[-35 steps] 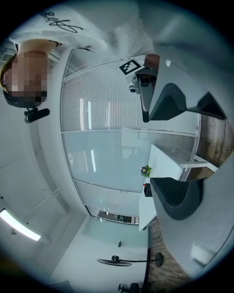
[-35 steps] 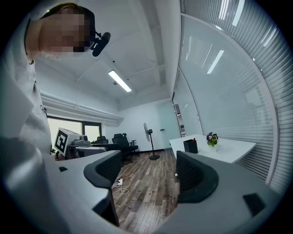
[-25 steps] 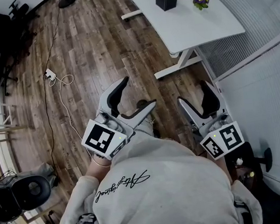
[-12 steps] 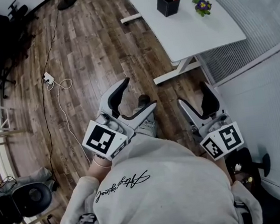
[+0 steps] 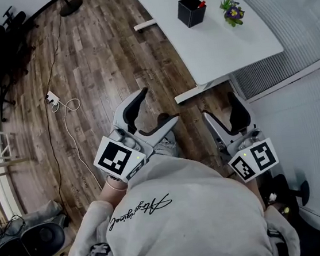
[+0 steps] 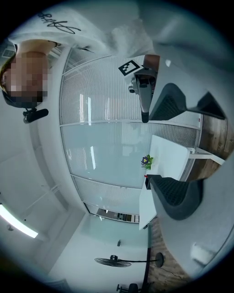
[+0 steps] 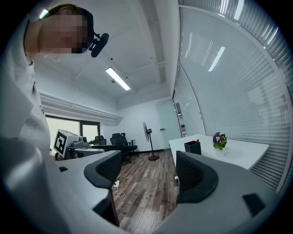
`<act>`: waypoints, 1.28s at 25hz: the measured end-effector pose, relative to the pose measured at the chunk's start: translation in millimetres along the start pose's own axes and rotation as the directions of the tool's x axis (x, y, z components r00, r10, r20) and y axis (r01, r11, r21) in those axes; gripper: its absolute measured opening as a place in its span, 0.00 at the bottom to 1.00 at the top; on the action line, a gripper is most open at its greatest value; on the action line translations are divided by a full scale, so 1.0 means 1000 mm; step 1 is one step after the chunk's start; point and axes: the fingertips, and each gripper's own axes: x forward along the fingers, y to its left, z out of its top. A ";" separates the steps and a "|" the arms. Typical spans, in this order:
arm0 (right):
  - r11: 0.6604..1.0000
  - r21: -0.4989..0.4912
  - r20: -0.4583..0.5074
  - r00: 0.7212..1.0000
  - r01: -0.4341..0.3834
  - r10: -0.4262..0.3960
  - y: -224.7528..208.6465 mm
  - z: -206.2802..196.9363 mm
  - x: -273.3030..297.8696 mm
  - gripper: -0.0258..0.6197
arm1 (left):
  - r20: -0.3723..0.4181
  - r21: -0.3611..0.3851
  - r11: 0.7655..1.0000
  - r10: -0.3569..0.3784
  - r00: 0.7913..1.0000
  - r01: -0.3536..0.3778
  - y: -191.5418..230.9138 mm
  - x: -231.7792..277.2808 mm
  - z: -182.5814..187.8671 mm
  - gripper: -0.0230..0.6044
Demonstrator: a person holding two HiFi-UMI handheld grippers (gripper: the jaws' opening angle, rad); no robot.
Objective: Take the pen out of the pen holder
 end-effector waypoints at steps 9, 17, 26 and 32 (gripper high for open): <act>0.999 -0.009 0.001 0.999 0.033 -0.033 -0.033 0.010 0.043 0.59 | 0.003 0.005 0.999 -0.044 0.999 0.044 0.045 0.044 0.005 0.63; 0.997 0.000 0.000 0.997 0.079 -0.079 -0.066 0.024 0.076 0.58 | -0.007 0.004 0.995 -0.100 0.995 0.100 0.077 0.084 0.014 0.63; 0.992 0.008 0.004 0.992 0.122 -0.122 -0.095 0.036 0.120 0.58 | -0.010 0.004 0.989 -0.146 0.989 0.146 0.121 0.122 0.022 0.63; 0.989 0.011 0.003 0.989 0.149 -0.149 -0.116 0.041 0.147 0.58 | -0.013 -0.003 0.985 -0.172 0.985 0.172 0.148 0.146 0.021 0.63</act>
